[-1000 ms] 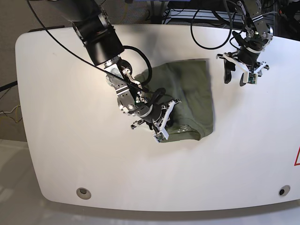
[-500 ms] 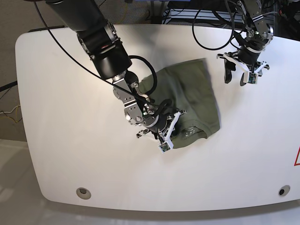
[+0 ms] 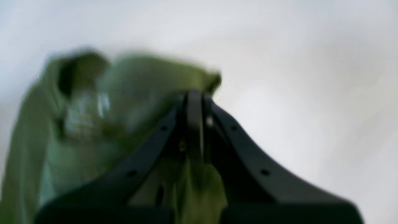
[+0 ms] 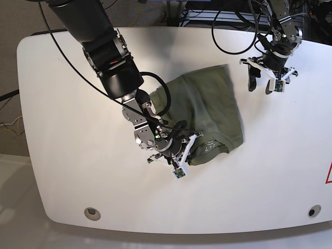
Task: Fold the T-shirt properly
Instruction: 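Hold the bundle edge with the right gripper while adjusting its position, then lower the left gripper and grasp the shirt edge opposite the right gripper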
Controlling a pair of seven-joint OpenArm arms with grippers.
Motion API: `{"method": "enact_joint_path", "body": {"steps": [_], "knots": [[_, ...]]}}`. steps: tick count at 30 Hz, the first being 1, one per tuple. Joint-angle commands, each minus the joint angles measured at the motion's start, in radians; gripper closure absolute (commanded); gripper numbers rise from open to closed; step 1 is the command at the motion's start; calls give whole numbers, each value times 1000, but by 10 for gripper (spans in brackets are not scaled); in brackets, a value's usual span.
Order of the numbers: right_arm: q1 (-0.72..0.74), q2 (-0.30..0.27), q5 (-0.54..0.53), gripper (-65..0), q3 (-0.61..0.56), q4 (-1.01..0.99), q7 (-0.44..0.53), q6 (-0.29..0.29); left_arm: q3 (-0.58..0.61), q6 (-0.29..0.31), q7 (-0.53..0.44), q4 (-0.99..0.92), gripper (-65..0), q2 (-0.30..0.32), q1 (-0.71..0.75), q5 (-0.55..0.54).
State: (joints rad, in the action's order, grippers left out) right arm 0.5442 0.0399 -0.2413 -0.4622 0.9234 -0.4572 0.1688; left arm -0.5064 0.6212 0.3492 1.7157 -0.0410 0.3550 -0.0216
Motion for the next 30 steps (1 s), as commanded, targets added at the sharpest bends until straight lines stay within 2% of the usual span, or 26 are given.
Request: {"method": "enact_joint_path", "body": {"steps": [1, 8, 17, 30], "knots": [[-25, -27, -5, 0, 7, 95, -4, 4, 1, 1, -26, 48, -326, 3, 9, -15], [-129, -93, -13, 0, 9, 351, -91, -1, 1, 1, -22, 129, -326, 0, 13, -15], [-197, -96, -3, 0, 10, 561, -249, -5, 10, -1, -23, 169, -326, 2, 5, -15], [-272, -94, -2, 0, 10, 619, -269, -5, 229, -10, -22, 168, -324, -4, 9, -15]]}}
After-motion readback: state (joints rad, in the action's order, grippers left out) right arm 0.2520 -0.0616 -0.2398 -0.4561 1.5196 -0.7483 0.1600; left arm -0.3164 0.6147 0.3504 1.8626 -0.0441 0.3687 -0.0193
